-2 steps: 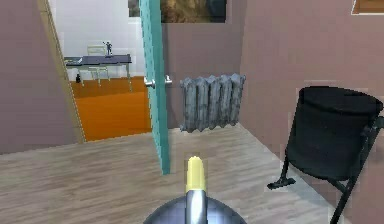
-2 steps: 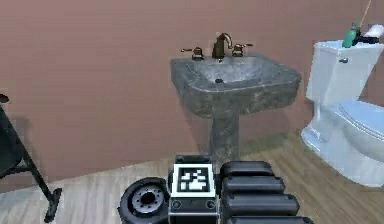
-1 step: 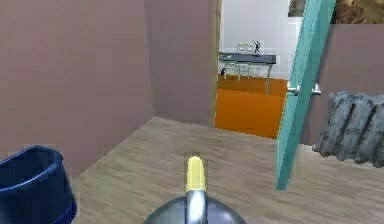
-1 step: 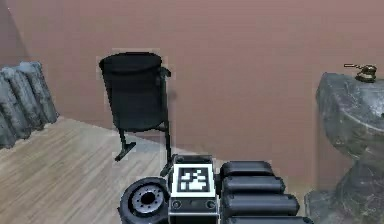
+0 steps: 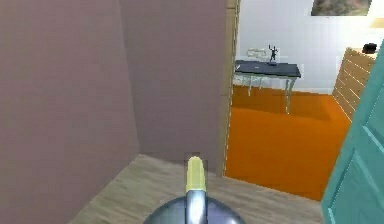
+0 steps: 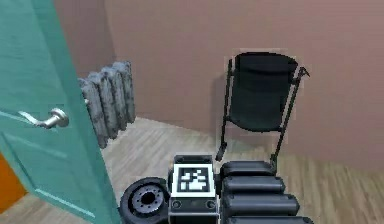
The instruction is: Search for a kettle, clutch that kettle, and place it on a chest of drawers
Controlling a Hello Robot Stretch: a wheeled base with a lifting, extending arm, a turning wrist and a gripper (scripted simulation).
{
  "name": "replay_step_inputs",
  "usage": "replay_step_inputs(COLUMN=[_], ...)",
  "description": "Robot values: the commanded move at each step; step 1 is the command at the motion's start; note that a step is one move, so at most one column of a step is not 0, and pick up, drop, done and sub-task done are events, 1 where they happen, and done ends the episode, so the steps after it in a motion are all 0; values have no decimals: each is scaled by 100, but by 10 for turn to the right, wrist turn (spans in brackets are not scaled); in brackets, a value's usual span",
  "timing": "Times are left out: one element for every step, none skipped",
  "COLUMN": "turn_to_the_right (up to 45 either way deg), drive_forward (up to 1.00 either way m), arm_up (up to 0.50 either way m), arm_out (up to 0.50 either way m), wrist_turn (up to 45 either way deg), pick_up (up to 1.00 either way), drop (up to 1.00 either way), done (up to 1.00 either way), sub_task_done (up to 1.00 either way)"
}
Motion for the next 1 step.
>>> replay_step_inputs(turn_to_the_right=[-30], drive_forward=[0], arm_up=[0], arm_out=[0], wrist_turn=[0], pick_up=[0], drop=[0], done=[0], sub_task_done=[0])
